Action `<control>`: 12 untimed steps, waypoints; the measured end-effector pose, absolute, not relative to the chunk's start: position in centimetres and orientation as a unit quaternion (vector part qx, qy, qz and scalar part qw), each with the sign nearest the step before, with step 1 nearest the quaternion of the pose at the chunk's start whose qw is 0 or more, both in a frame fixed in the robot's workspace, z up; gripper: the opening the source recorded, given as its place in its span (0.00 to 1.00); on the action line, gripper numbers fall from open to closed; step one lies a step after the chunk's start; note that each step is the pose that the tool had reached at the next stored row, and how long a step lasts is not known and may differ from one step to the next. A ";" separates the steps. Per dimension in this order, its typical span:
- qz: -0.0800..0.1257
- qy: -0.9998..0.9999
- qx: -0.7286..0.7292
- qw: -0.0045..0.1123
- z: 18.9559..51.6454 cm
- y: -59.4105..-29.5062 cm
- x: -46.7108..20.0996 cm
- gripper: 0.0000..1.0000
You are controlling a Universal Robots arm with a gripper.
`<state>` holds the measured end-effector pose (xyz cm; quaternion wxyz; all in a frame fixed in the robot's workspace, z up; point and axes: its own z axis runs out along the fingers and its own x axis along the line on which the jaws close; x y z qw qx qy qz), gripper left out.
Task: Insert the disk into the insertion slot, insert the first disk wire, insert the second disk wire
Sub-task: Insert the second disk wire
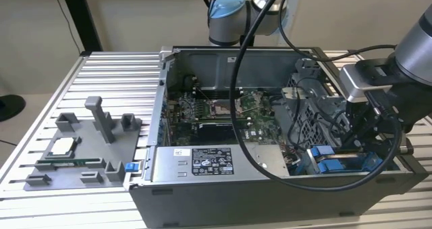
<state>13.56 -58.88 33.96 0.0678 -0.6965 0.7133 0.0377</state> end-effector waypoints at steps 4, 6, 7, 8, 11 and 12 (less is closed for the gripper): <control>0.036 0.713 -0.697 0.068 33.6 -58.9 13.5 0.00; 0.037 0.713 -0.697 0.068 33.5 -58.9 13.5 0.00; 0.037 0.713 -0.697 0.068 33.5 -58.9 13.6 0.00; 0.037 0.713 -0.697 0.069 33.5 -58.9 13.6 0.00; 0.038 0.713 -0.697 0.069 34.2 -58.9 13.6 1.00; 0.037 0.713 -0.697 0.069 34.6 -58.9 13.6 1.00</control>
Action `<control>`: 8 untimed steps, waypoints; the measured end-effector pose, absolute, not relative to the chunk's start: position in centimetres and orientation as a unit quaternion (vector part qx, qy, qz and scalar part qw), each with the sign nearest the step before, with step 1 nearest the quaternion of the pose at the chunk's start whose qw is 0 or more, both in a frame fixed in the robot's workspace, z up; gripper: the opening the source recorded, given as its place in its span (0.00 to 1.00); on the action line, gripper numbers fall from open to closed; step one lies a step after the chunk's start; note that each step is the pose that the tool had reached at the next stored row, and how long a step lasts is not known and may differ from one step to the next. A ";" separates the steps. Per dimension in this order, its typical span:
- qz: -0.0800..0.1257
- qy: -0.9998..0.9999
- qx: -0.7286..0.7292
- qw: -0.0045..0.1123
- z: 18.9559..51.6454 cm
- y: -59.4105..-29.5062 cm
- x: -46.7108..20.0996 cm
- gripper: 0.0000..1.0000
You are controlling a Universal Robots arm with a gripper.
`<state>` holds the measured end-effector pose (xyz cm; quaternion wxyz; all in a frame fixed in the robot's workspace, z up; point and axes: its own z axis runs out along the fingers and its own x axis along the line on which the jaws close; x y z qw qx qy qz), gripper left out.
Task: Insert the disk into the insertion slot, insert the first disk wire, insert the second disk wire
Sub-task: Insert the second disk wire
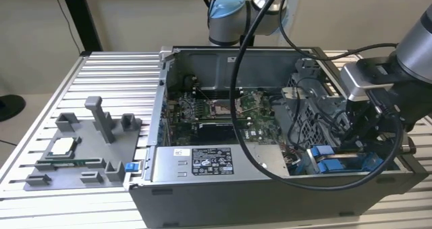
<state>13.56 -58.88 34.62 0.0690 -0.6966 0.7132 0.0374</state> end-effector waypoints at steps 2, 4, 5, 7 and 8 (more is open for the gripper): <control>0.037 0.713 -0.697 0.069 35.5 -58.9 13.6 1.00; 0.037 0.713 -0.697 0.069 36.5 -58.9 13.6 1.00; 0.037 0.713 -0.696 0.069 36.9 -58.9 13.6 1.00; 0.037 0.713 -0.697 0.069 37.6 -58.9 13.6 1.00; 0.038 0.713 -0.697 0.069 37.9 -58.9 13.6 1.00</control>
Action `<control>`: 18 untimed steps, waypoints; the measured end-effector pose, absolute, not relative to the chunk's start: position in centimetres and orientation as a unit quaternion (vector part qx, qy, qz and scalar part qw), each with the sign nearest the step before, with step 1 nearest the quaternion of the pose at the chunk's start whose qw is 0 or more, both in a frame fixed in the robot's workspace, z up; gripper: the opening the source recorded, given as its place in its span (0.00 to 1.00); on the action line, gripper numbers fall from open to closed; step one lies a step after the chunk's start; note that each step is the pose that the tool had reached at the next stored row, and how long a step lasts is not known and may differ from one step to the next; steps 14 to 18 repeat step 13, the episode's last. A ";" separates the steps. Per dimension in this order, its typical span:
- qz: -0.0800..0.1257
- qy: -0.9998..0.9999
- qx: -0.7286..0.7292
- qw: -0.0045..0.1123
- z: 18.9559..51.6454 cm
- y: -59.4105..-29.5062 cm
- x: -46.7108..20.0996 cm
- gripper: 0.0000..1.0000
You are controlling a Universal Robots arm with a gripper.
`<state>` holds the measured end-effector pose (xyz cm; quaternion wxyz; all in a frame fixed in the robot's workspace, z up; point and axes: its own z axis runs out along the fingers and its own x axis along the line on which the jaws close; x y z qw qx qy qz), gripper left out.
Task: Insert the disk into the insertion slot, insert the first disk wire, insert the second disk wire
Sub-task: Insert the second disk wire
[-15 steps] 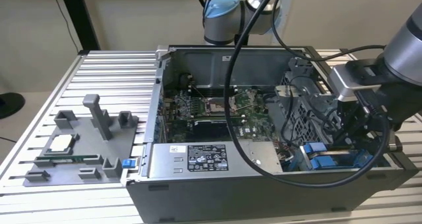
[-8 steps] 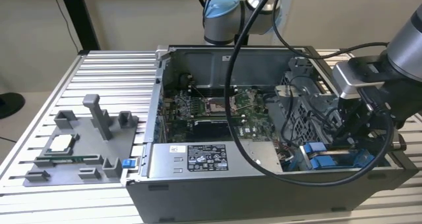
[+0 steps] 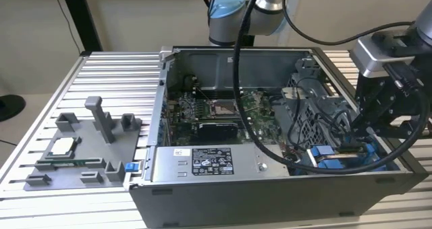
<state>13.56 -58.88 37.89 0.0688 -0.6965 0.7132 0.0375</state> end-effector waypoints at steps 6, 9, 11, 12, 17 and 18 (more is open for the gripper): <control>0.038 0.713 -0.697 0.069 39.7 -58.9 13.6 1.00; 0.038 0.713 -0.697 0.069 39.7 -58.9 13.6 1.00; 0.038 0.713 -0.697 0.069 39.8 -58.9 13.6 1.00; 0.038 0.713 -0.697 0.069 39.8 -58.9 13.6 1.00; 0.038 0.713 -0.697 0.069 39.8 -58.9 13.6 1.00; 0.038 0.713 -0.697 0.069 39.8 -58.9 13.6 1.00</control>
